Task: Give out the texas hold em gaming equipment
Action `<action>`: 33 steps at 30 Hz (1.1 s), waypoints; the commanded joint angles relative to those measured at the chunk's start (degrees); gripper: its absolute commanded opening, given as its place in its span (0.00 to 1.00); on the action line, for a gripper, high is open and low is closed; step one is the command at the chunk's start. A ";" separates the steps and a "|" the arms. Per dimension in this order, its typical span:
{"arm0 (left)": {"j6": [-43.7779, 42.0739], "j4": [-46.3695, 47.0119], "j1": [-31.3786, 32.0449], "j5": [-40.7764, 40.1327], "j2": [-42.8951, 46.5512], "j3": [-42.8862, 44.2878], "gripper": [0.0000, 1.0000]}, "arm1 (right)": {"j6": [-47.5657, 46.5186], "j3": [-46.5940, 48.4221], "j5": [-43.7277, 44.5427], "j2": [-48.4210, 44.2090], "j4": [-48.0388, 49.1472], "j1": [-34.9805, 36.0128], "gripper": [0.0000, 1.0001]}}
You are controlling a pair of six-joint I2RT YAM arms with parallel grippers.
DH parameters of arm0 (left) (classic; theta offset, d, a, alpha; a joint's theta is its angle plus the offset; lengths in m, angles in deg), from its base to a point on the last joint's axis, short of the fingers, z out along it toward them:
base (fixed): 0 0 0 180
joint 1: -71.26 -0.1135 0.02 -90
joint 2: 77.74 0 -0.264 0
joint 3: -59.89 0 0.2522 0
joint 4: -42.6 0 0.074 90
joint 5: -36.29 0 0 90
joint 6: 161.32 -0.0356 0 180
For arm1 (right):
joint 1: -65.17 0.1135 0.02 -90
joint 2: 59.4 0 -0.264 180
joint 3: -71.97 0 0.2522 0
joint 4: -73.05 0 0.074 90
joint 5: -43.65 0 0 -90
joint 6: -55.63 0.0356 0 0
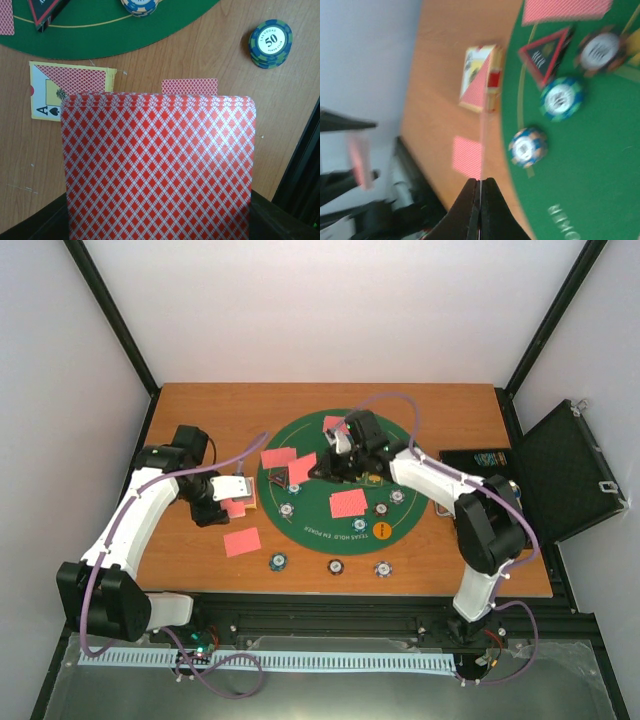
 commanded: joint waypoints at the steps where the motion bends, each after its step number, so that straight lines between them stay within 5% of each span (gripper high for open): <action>1: -0.57 0.66 0.03 -0.67 1.06 0.03 0.10 | -22.68 13.20 21.82 4.06 -23.72 0.69 0.03; 5: -0.10 0.41 0.01 -0.88 1.33 -0.29 0.10 | -34.04 21.04 50.52 9.00 -28.71 4.52 0.03; 10: 0.37 0.31 0.03 0.13 1.60 -0.20 0.10 | -53.61 16.29 77.22 11.19 -15.98 11.41 0.03; 22: 0.52 -0.36 0.01 0.08 1.49 0.56 0.10 | -75.14 11.85 82.20 19.50 1.16 12.29 0.03; 30: 0.02 -0.32 0.04 -0.63 1.54 1.24 0.10 | -72.74 14.47 76.73 22.61 -3.30 13.08 0.03; 33: 0.17 -0.42 0.05 -0.37 1.32 1.40 0.10 | -71.45 14.55 76.70 22.19 -5.82 13.35 0.11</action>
